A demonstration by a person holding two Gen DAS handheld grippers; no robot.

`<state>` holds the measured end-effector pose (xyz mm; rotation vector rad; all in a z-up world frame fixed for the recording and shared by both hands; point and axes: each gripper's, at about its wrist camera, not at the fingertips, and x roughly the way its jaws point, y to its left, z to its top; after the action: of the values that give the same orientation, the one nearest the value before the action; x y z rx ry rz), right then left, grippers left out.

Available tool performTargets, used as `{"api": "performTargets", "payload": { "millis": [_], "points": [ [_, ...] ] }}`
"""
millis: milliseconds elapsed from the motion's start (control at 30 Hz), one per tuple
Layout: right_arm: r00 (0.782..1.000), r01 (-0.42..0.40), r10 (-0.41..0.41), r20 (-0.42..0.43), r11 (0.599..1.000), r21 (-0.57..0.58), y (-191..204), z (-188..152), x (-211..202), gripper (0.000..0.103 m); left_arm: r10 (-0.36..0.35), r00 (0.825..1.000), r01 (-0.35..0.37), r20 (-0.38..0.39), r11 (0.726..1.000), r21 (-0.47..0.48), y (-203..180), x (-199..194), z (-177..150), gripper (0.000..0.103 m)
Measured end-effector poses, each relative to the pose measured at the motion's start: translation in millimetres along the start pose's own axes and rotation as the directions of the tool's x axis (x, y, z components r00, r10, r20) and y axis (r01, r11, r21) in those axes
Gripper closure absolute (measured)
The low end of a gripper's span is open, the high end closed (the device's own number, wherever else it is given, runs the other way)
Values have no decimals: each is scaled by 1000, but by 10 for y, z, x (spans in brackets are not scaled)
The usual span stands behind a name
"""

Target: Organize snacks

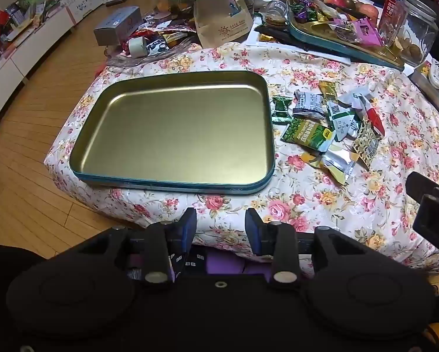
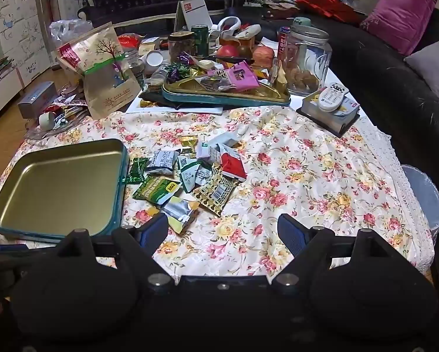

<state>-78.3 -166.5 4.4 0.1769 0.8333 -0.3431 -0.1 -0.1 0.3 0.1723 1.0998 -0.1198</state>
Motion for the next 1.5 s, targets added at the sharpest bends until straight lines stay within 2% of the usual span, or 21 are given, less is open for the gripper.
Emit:
{"api": "performTargets", "payload": {
  "millis": [100, 233, 667, 1500],
  "points": [
    [1000, -9, 9, -4, 1000, 2, 1, 3, -2, 18, -15, 1000, 15, 14, 1000, 16, 14, -19, -9, 57],
    [1000, -13, 13, -5, 1000, 0, 50, -18, -8, 18, 3, 1000, -4, 28, 999, 41, -20, -53, -8, 57],
    [999, -30, 30, -38, 999, -10, 39, -19, 41, 18, 14, 1000, -15, 24, 999, 32, -61, -32, -5, 57],
    [998, -31, 30, -52, 999, -23, 64, -13, 65, 18, 19, 1000, -20, 15, 999, 33, -78, 2, -31, 57]
  ]
}}
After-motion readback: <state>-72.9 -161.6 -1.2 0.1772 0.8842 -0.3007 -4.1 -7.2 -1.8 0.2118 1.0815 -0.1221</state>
